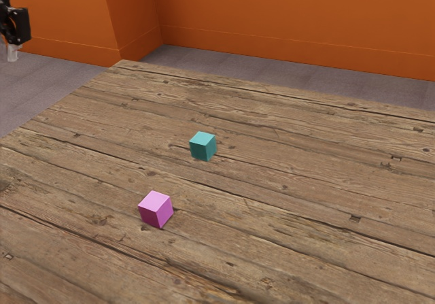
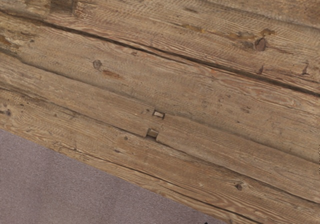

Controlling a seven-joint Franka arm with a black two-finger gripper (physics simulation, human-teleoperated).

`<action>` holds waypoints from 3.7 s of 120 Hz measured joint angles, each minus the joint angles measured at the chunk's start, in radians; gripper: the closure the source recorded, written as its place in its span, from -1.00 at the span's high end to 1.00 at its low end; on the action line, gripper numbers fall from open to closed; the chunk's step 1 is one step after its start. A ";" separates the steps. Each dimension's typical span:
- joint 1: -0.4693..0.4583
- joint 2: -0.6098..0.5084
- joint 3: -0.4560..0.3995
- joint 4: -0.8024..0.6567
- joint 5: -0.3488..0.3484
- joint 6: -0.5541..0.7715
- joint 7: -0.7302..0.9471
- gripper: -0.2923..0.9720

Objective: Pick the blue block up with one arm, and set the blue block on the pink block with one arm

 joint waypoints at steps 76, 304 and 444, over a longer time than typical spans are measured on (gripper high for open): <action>0.395 0.773 -0.326 0.266 -0.364 0.623 -0.018 0.54; 0.469 1.146 -0.593 0.421 -0.423 1.134 0.025 0.21; 0.396 0.311 -0.512 -0.640 -0.392 1.154 -0.039 -0.10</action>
